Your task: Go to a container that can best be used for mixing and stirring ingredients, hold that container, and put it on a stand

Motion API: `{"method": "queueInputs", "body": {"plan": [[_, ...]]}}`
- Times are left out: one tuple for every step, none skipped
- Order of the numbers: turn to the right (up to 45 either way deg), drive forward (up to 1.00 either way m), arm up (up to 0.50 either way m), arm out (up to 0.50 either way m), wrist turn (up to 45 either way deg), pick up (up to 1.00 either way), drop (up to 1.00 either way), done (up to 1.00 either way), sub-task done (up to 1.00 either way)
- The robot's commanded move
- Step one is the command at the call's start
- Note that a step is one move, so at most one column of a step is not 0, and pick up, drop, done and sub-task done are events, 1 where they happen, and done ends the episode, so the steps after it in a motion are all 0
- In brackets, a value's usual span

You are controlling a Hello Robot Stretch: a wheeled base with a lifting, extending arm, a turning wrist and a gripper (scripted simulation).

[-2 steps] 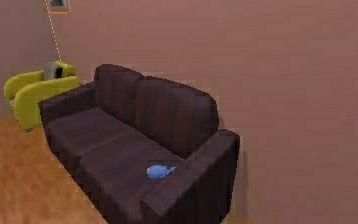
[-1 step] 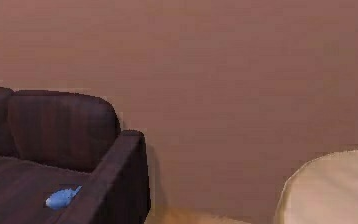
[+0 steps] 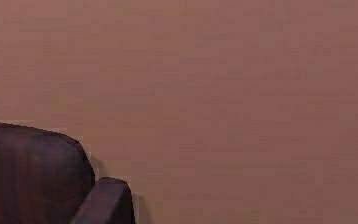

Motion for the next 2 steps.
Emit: {"method": "queueInputs", "body": {"plan": [[0.0, 0.0, 0.5, 0.0, 0.0, 0.0, 0.0, 0.0, 0.0], [0.0, 0.0, 0.38, 0.0, 0.0, 0.0, 0.0, 0.0, 0.0]]}}
